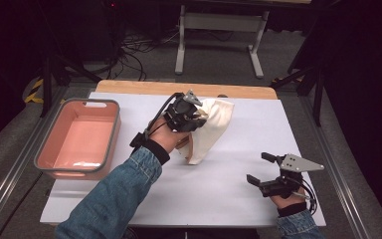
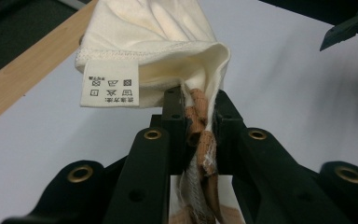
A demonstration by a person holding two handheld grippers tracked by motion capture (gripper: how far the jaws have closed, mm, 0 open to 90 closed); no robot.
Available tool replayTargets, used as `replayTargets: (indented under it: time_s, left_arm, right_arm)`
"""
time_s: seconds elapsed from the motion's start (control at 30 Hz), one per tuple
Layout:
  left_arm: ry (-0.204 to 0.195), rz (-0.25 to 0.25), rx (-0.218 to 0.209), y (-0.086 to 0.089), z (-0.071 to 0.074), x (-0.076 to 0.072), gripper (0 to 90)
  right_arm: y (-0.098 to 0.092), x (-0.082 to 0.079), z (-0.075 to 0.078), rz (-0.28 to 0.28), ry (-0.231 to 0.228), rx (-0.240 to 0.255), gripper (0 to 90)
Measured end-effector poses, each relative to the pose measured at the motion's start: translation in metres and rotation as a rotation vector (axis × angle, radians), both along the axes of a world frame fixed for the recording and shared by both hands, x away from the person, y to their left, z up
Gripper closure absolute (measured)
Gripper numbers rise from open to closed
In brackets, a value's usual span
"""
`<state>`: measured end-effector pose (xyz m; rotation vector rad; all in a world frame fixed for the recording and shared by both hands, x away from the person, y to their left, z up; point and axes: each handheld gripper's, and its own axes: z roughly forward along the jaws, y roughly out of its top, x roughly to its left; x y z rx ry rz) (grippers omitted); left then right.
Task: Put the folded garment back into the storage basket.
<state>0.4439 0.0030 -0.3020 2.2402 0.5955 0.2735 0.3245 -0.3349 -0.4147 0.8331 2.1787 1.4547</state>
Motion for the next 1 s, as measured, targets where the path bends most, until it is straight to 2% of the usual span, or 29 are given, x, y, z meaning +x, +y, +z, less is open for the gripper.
replayTargets:
  time_s: [0.27,0.7,1.0]
  left_arm:
    - [-0.027,0.015,0.009,0.017,0.013,-0.005,79.9]
    - [-0.033,0.060,0.008,0.050,0.026,-0.009,79.9]
    - [-0.031,0.115,0.009,0.086,0.035,-0.012,79.8]
  right_arm:
    - [0.001,0.000,-0.001,0.001,0.001,-0.003,2.9]
    - [0.002,0.004,-0.002,0.002,0.007,-0.009,2.9]
    - [0.005,0.008,-0.003,0.006,0.012,-0.013,2.9]
